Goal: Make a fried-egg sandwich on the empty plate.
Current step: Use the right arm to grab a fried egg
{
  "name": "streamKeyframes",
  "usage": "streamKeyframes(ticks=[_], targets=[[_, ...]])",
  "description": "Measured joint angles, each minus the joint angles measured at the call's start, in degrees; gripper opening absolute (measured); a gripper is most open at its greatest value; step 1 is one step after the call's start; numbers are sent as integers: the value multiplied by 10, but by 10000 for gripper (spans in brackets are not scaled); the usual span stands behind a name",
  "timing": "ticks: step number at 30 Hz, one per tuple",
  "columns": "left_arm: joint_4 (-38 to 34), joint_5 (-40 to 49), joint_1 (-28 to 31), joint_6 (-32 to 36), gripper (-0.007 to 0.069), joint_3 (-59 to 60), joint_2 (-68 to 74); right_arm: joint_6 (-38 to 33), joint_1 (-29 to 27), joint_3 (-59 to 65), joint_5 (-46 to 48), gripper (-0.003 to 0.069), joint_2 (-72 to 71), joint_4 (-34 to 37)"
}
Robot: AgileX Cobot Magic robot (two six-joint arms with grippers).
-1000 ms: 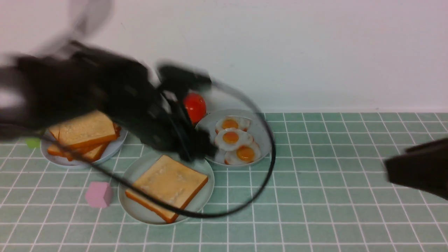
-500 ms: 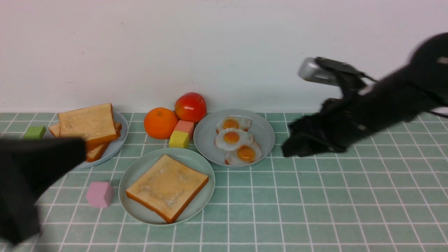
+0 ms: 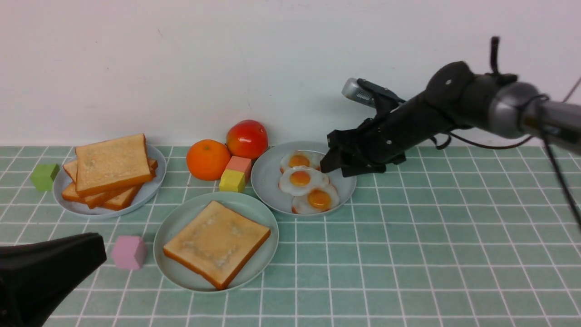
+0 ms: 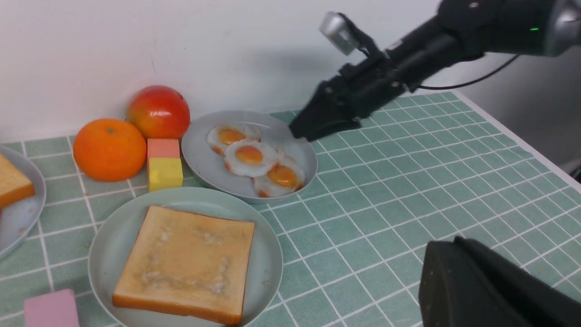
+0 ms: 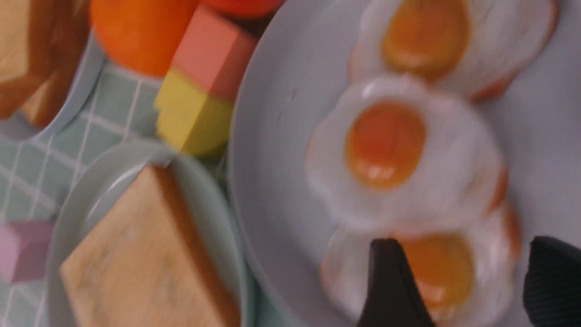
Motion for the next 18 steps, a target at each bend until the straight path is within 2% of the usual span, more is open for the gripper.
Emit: streamKeyframes(ticks=[8, 18], targets=[[-4, -1, 0, 0, -13, 0, 0, 0, 0, -89, -3, 409, 81, 4], [-4, 0, 0, 0, -13, 1, 0, -38, 0, -105, -21, 409, 110, 47]])
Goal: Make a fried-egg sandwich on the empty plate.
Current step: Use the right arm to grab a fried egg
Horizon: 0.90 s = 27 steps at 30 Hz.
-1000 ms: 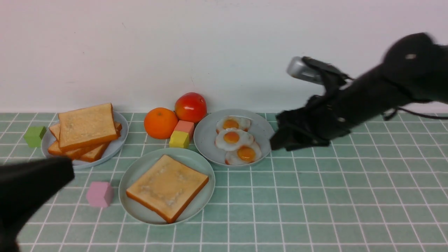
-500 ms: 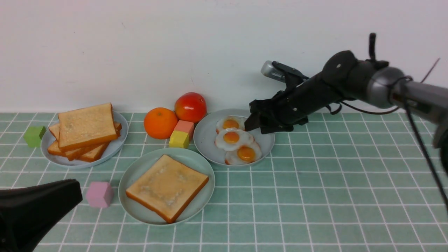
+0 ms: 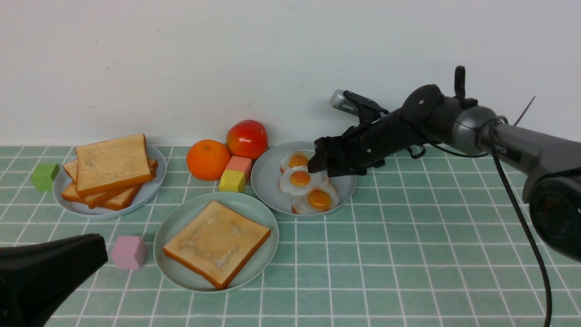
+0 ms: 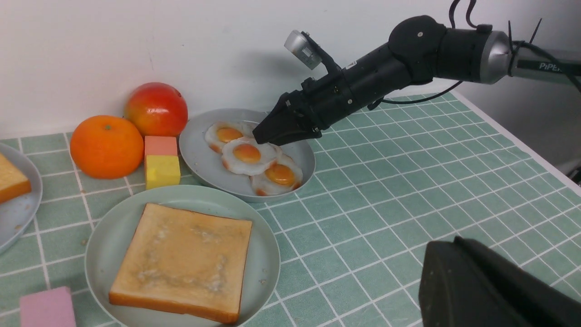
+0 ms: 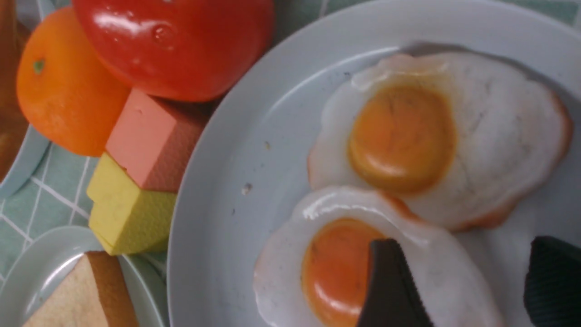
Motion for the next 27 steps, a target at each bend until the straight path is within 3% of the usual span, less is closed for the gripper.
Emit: streamKeyframes(ticks=[18, 23, 25, 26, 27], targets=[[0, 0, 0, 0, -13, 0, 0, -9, 0, -5, 26, 390, 8, 19], [0, 0, 0, 0, -13, 0, 0, -9, 0, -5, 35, 325, 10, 19], [0, 0, 0, 0, -13, 0, 0, -9, 0, -5, 36, 248, 11, 19], [0, 0, 0, 0, -13, 0, 0, -9, 0, -5, 36, 248, 11, 19], [0, 0, 0, 0, -13, 0, 0, -9, -1, -5, 36, 193, 12, 19]])
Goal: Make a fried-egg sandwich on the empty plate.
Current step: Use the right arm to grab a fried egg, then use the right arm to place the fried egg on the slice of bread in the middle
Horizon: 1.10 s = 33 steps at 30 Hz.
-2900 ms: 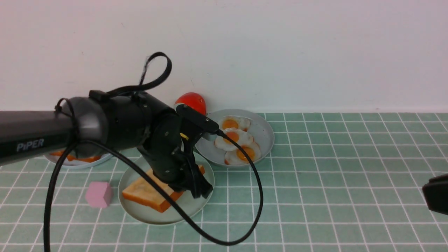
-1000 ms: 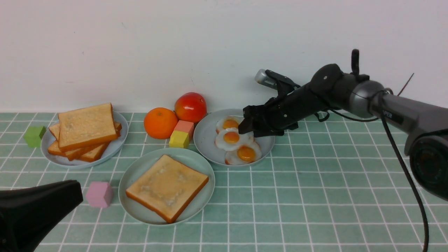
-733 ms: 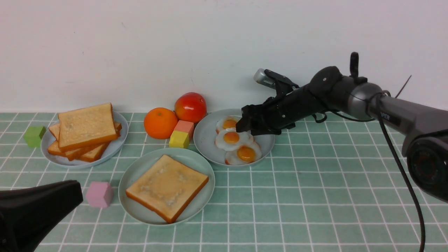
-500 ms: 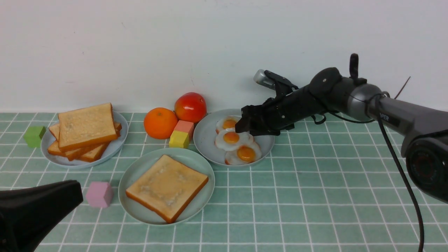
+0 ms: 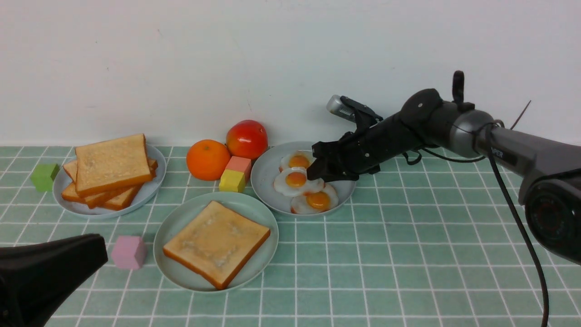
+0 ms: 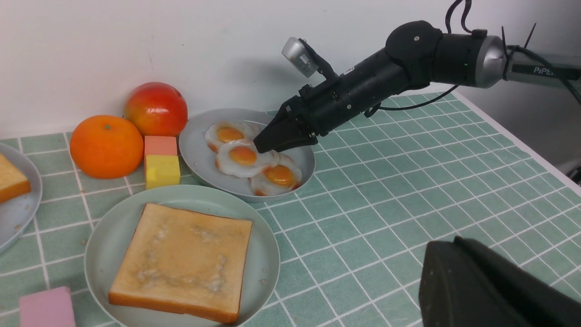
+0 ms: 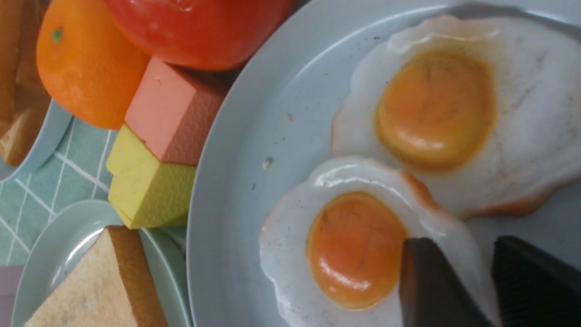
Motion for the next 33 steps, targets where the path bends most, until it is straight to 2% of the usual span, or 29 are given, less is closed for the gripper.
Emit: streamKeyframes(ticks=[5, 11, 13, 15, 19, 22, 27, 33], targets=[[0, 0, 0, 0, -13, 0, 0, 1, -9, -1, 5, 113, -1, 15], [0, 0, 0, 0, -13, 0, 0, 1, -16, -1, 12, 77, -16, 16], [1, 0, 0, 0, -13, 0, 0, 1, -24, 0, 23, 29, -38, 11], [3, 0, 0, 0, -13, 0, 0, 0, -27, 0, 29, 29, -51, 8], [30, 4, 0, 0, -13, 0, 0, -35, -33, 0, 99, 29, -105, 0], [58, 21, 0, 0, -13, 0, 0, -46, -25, 8, 159, 29, -144, 21], [124, 72, 0, 0, -13, 0, 1, -60, 38, 66, 222, 29, -201, 82], [152, 102, 0, 0, -13, 0, 1, -79, 123, 128, 168, 29, -186, 124]])
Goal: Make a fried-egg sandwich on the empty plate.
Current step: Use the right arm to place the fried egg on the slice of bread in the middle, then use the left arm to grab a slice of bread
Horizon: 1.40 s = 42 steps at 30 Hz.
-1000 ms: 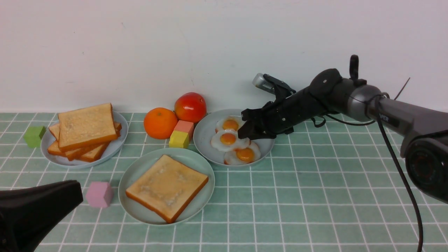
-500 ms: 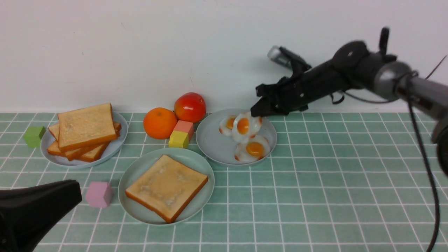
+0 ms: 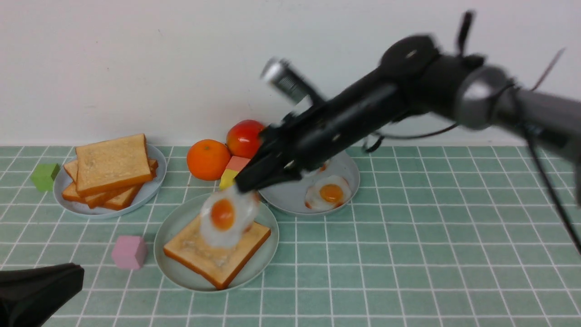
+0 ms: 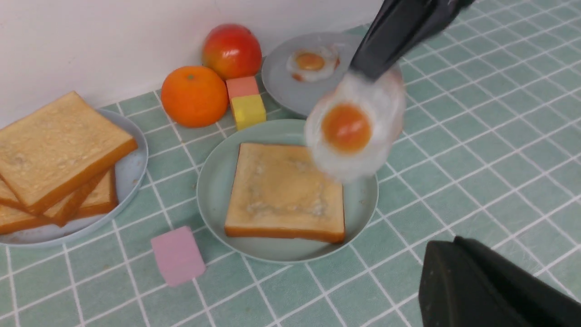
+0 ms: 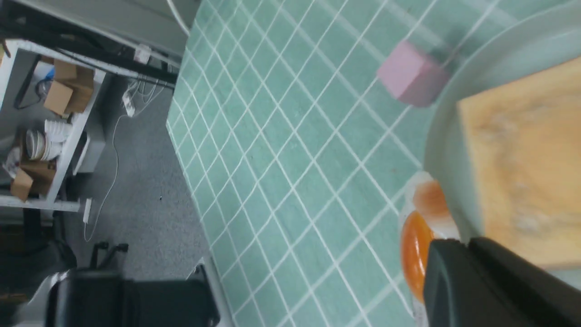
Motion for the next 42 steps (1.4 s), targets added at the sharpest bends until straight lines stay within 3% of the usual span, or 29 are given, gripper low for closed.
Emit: streamKeyframes(ticks=[8, 19, 24, 25, 27, 28, 29, 32, 35, 39, 42], targets=[[3, 4, 0, 0, -8, 0, 0, -20, 27, 5, -99, 29, 68, 85], [3, 4, 0, 0, -8, 0, 0, -20, 27, 6, -160, 59, 103, 99], [3, 4, 0, 0, -6, 0, 0, -12, 27, 6, -172, 176, 103, 84], [3, 4, 0, 0, -5, 0, 0, -11, 26, 6, -179, 251, 103, 74], [3, 4, 0, 0, -3, 0, 0, -11, 22, 6, -182, 348, 103, 62], [3, 4, 0, 0, -3, 0, 0, -11, 22, 6, -182, 357, 103, 61], [0, 4, 0, 0, -2, 0, 0, -11, 14, 6, -179, 422, 102, 54], [-13, 5, 0, 0, -3, 0, 0, -8, -6, 6, -162, 464, 86, 29], [-29, 7, 0, 0, -3, 0, 8, 13, -29, 6, -119, 424, 48, -11], [-55, 16, 0, -22, -5, -3, 95, 55, -60, 6, 0, 172, -82, -154], [-62, 27, 0, -44, -13, -24, 173, 92, -57, 6, 53, 34, -160, -254]])
